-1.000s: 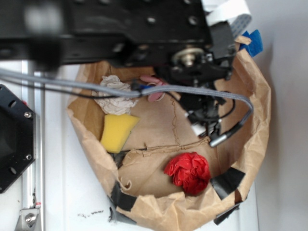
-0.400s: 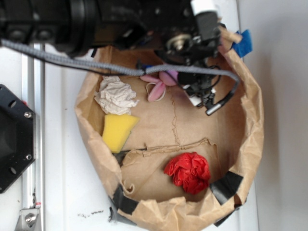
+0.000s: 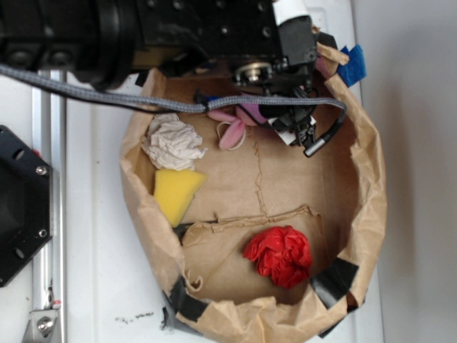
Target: Grab the pink bunny.
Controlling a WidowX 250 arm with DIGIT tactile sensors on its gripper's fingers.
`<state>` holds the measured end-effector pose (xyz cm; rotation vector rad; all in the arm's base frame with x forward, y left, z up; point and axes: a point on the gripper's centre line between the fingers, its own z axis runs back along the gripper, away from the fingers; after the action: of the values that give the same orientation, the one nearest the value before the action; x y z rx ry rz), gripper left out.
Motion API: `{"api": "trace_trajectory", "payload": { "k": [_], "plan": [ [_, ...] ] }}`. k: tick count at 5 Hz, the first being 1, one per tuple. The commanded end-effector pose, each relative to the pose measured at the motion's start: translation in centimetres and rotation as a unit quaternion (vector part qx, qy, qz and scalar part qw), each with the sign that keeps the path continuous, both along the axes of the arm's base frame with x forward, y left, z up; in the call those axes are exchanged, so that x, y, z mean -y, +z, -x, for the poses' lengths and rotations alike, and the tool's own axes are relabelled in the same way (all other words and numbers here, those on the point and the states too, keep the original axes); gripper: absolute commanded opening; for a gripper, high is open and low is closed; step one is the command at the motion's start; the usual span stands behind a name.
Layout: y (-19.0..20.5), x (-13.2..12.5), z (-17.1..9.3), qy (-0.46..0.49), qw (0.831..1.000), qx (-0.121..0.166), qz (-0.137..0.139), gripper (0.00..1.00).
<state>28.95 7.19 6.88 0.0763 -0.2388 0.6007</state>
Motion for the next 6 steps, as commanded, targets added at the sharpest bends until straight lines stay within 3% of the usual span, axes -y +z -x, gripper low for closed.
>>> {"api": "trace_trajectory", "payload": {
  "k": [1, 2, 3, 4, 6],
  "plan": [
    [-0.9, -0.2, -2.2, -0.043, 0.999, 0.018, -0.018, 1.00],
    [-3.4, 1.0, -2.5, -0.073, 0.997, -0.009, -0.021, 1.00],
    [-3.4, 1.4, -2.3, -0.077, 0.997, -0.009, -0.017, 0.00],
    [-2.6, 1.4, -2.1, -0.077, 0.997, -0.002, -0.010, 0.00],
    [4.3, 3.7, -0.2, -0.126, 0.991, 0.037, 0.019, 0.00]
  ]
}}
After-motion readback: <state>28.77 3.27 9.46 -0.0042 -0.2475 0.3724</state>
